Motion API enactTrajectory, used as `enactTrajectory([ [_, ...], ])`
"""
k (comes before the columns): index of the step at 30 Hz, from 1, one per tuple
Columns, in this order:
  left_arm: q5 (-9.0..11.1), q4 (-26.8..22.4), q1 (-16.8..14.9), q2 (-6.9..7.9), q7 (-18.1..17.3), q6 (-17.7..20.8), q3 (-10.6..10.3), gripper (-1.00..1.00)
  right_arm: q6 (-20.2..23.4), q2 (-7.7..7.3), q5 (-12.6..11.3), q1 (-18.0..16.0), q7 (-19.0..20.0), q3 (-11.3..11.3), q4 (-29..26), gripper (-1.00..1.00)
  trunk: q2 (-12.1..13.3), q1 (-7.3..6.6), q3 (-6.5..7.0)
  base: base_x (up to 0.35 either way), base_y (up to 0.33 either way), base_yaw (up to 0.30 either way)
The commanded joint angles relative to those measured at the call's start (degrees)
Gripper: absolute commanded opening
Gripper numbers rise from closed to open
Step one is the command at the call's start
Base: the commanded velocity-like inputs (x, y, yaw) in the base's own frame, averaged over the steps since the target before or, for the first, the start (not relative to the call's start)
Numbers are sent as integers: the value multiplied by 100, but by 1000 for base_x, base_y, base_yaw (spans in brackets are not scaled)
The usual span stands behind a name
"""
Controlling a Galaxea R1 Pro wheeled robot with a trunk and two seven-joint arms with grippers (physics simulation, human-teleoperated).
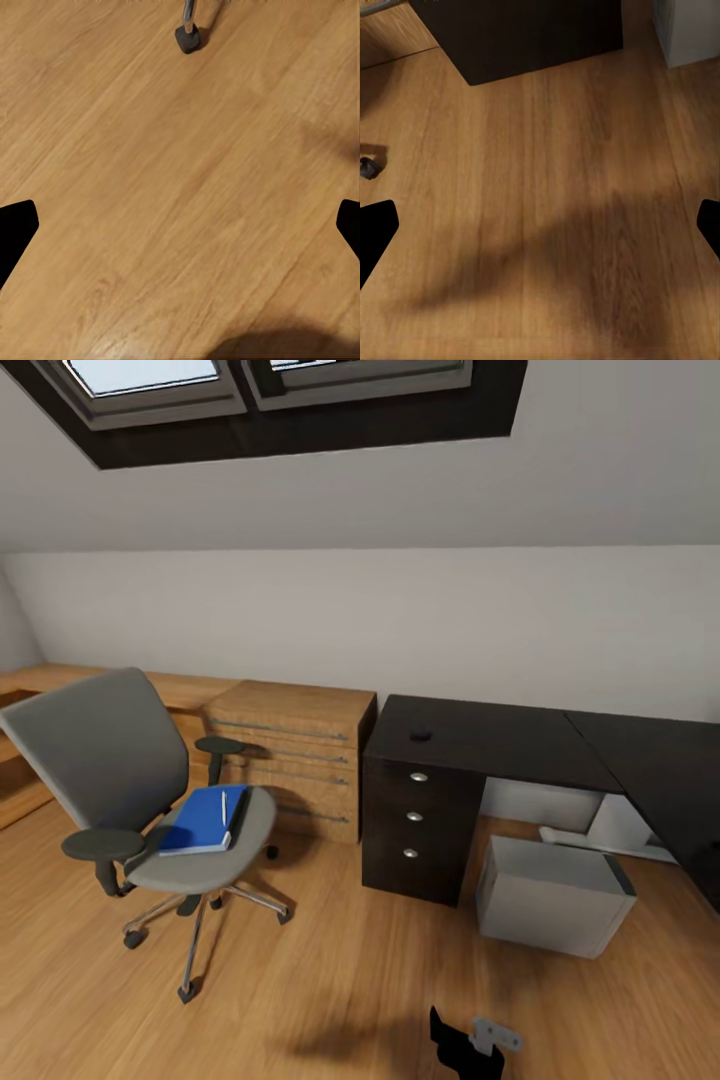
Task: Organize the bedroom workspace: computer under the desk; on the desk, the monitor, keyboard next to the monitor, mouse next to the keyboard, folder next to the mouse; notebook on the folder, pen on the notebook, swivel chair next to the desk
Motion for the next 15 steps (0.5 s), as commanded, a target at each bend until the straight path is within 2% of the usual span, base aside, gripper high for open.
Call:
enactTrajectory([
  [1, 58, -5, 0, 5, 28, -24, -37, 100, -23, -1, 31, -4, 20, -46, 8, 100, 39, -23, 14, 0, 0, 0],
  [9, 54, 19, -1, 4, 19, 18, -60, 100, -233, -9, 31, -4, 18, -30, 11, 100, 360, -199, 158, 0, 0, -6],
  [15, 48, 209, 1, 0, 17, 22, -62, 100, -312, -15, 31, -3, 24, -30, 15, 100, 601, -330, 265, 0, 0, -165],
])
